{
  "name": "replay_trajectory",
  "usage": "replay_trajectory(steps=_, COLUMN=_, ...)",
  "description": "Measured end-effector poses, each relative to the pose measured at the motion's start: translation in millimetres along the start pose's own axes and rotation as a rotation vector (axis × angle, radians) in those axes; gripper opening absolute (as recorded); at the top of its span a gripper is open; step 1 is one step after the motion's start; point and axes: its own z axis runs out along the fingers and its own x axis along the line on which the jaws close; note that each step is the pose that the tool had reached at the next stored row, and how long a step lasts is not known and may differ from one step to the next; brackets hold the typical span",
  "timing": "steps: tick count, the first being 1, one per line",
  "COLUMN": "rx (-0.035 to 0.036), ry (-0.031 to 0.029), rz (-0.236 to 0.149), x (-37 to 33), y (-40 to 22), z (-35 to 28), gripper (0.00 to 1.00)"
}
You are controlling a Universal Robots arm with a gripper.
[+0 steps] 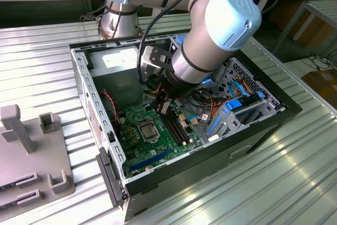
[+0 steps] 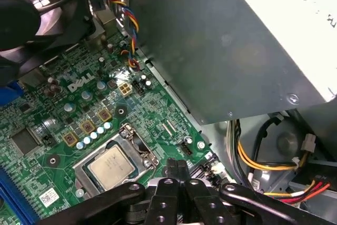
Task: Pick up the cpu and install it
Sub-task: 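Install the first cpu locking lever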
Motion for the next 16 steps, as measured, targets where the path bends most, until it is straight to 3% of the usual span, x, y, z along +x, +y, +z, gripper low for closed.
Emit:
replay_trajectory(steps=1, rx=-0.0016, ry=0.0026, rz=-0.010, x=0.0, y=-0.1, z=0.2, gripper=0.11)
replay_trajectory(steps=3, rx=-0.0089, ry=0.0155, rz=-0.065, x=0.1, y=-0.1, z=0.3, gripper=0.11)
replay_trajectory(steps=5, rx=-0.0094, ry=0.0205, rz=-0.086, x=0.1, y=0.0, z=0.3, gripper=0.11)
replay_trajectory(steps=6, rx=-0.0062, ry=0.0246, rz=-0.090, x=0.0, y=0.0, z=0.0, gripper=0.11)
replay_trajectory(steps=8, rx=0.0133, ry=0.0313, rz=-0.095, x=-0.5, y=0.9, z=-3.6, gripper=0.11)
replay_trajectory(steps=9, rx=0.0185, ry=0.0340, rz=-0.096, x=-0.7, y=1.2, z=-4.5, gripper=0.11)
replay_trajectory(steps=10, rx=0.0249, ry=0.0410, rz=-0.102, x=-0.9, y=1.5, z=-5.8, gripper=0.11)
replay_trajectory(steps=13, rx=0.0284, ry=0.0602, rz=-0.137, x=-1.0, y=1.7, z=-6.8, gripper=0.11)
replay_trajectory(steps=15, rx=0.0296, ry=0.0698, rz=-0.156, x=-1.1, y=1.8, z=-7.1, gripper=0.11)
replay_trajectory(steps=16, rx=0.0327, ry=0.0801, rz=-0.170, x=-1.1, y=2.0, z=-7.7, gripper=0.11)
